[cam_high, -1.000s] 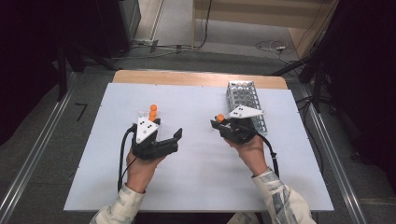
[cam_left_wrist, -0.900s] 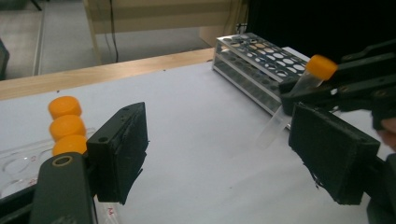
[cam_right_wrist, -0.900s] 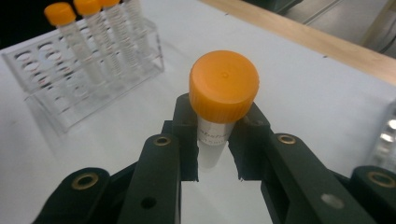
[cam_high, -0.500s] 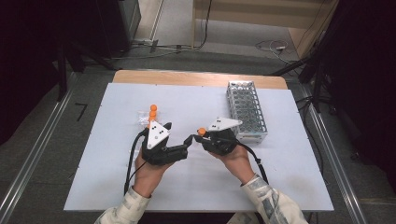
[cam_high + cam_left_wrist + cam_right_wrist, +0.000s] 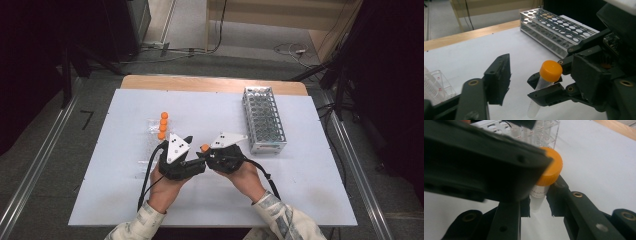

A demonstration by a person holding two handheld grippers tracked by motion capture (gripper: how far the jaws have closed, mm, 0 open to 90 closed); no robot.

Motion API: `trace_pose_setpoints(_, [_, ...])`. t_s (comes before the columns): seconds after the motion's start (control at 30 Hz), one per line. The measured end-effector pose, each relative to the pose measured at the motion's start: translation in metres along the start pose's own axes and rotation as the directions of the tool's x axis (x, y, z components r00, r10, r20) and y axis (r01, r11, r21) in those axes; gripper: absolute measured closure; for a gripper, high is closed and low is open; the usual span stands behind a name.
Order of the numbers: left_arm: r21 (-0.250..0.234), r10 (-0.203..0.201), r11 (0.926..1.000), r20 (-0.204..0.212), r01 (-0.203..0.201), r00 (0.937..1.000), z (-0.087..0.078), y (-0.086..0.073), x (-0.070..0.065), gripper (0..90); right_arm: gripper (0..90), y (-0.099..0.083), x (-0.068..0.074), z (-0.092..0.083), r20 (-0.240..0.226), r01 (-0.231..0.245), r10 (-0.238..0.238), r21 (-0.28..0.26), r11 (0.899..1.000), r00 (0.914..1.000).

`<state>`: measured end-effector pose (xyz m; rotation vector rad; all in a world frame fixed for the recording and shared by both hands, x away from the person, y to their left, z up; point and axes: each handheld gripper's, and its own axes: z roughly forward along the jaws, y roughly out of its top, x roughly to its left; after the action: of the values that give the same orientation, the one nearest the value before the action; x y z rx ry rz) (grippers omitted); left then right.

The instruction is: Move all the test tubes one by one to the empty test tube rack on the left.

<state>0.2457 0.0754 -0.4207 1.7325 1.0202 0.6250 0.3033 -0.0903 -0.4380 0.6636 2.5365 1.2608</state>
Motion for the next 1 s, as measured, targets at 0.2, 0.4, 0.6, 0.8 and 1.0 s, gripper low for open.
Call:
trace_pose_setpoints(0.2, [0.008, 0.016, 0.9998, 0.009, -0.016, 0.9998, 0.0019, -0.0026, 0.0003, 49.0, 71.7, 0.0012, 0.0042, -0.0007, -0.012, 0.008, -0.008, -0.007, 1.000, 0.9999])
trace_pose_setpoints(0.4, [0.016, 0.025, 0.9995, 0.044, -0.026, 0.9987, 0.0027, -0.0037, -0.0012, 64.4, 71.7, 0.0011, 0.0051, 0.0003, -0.013, 0.006, -0.006, -0.002, 1.000, 0.9999])
trace_pose_setpoints(0.6, [0.023, 0.024, 0.9994, 0.053, -0.025, 0.9983, 0.0036, -0.0042, -0.0015, 68.2, 71.7, 0.0006, 0.0056, 0.0012, -0.011, 0.004, -0.004, -0.003, 1.000, 0.9999])
trace_pose_setpoints(0.8, [0.021, 0.025, 0.9994, 0.051, -0.026, 0.9984, 0.0031, -0.0040, -0.0016, 69.0, 71.6, 0.0007, 0.0055, 0.0009, -0.016, -0.003, 0.002, -0.004, 1.000, 0.9999])
trace_pose_setpoints(1.0, [0.021, 0.021, 0.9995, 0.053, -0.022, 0.9984, 0.0034, -0.0042, -0.0014, 69.2, 70.3, 0.0006, 0.0052, 0.0005, -0.020, -0.003, 0.003, -0.010, 1.000, 0.9998])
